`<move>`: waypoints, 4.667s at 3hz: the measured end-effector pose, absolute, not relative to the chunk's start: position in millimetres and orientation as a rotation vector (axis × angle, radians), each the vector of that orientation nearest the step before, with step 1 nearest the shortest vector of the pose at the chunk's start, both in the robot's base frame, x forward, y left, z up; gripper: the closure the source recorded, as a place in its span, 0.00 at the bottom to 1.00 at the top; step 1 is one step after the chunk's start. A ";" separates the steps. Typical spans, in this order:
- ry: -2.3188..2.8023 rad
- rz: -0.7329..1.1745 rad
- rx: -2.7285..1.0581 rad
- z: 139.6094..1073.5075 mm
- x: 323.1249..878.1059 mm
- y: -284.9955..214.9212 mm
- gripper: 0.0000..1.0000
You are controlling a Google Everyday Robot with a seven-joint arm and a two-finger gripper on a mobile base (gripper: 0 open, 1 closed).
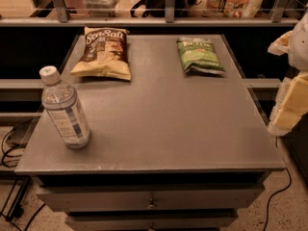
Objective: Move green jalapeno chip bag near blue plastic bottle
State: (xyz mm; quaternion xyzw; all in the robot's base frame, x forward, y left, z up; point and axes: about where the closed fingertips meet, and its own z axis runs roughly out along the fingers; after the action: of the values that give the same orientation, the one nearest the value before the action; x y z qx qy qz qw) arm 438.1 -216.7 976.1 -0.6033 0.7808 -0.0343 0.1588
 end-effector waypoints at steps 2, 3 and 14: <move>2.225 -0.096 -1.718 976.0 440.3 -216.0 0.00; 2.157 -0.077 -1.657 978.0 462.2 -208.9 0.00; 2.030 0.499 -1.002 854.7 727.7 -164.9 0.19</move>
Offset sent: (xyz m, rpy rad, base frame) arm 0.0438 0.0120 -0.0052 0.1461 -0.1151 0.0010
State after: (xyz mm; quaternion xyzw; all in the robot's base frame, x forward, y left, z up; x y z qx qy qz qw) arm 727.7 -164.9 854.7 -0.3962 0.8025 0.1972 0.4001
